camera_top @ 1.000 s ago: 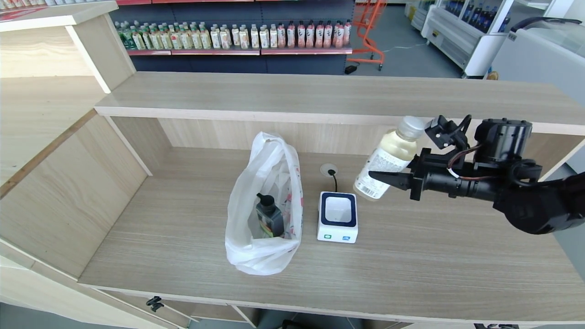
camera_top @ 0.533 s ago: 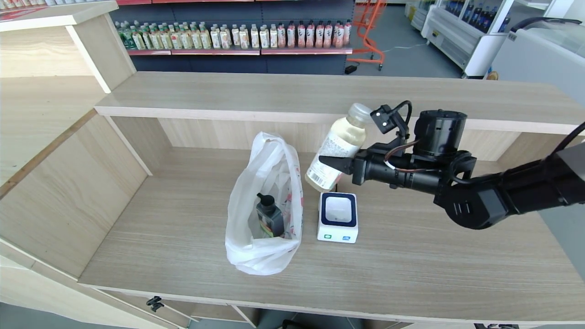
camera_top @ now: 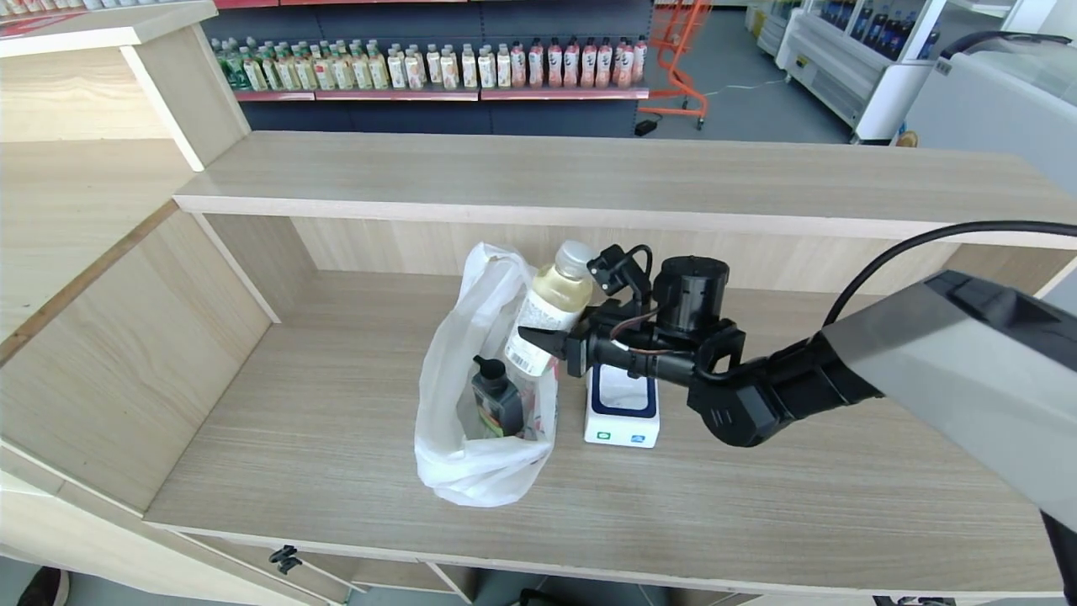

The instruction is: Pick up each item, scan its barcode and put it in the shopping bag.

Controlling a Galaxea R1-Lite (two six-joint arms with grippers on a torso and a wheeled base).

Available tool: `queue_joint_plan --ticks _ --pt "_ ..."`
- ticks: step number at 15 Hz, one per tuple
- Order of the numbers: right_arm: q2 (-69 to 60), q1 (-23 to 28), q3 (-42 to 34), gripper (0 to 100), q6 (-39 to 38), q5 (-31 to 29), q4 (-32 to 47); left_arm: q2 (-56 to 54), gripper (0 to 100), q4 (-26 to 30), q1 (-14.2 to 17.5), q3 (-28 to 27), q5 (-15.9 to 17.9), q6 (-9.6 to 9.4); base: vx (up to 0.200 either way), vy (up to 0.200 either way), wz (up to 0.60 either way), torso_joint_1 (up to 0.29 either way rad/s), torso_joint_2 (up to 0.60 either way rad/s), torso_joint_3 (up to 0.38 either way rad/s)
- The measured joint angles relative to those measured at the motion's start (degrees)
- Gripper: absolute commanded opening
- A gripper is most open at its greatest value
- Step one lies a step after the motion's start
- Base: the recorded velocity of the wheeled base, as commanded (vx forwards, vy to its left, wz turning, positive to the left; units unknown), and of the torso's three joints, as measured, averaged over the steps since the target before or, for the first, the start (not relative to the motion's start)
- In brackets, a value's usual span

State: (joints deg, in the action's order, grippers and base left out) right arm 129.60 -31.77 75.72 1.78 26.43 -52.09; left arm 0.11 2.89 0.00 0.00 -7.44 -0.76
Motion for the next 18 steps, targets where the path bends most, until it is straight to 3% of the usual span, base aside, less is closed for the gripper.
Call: queue_joint_plan --ticks 5,9,14,15,18 --pt "5.5 0.0 6.2 0 3.8 -0.2 0.1 0.0 100 0.0 0.0 0.0 0.0 0.02 0.000 0.000 0.00 0.000 0.00 0.000" --pt "8.9 0.9 7.5 0 9.7 -0.2 0.1 0.0 100 0.0 0.0 0.0 0.0 0.05 0.000 0.000 0.00 0.000 0.00 0.000" --pt "11.4 1.5 9.6 0 11.0 -0.1 0.0 0.0 100 0.0 0.0 0.0 0.0 0.00 0.000 0.000 0.00 0.000 0.00 0.000" --pt "11.6 1.5 9.8 100 11.0 -0.1 0.0 0.0 100 0.0 0.0 0.0 0.0 0.00 0.000 0.000 0.00 0.000 0.00 0.000" --pt "11.7 2.1 9.9 100 10.7 0.1 -0.5 0.0 100 0.0 0.0 0.0 0.0 0.02 0.000 0.000 0.00 0.000 0.00 0.000"
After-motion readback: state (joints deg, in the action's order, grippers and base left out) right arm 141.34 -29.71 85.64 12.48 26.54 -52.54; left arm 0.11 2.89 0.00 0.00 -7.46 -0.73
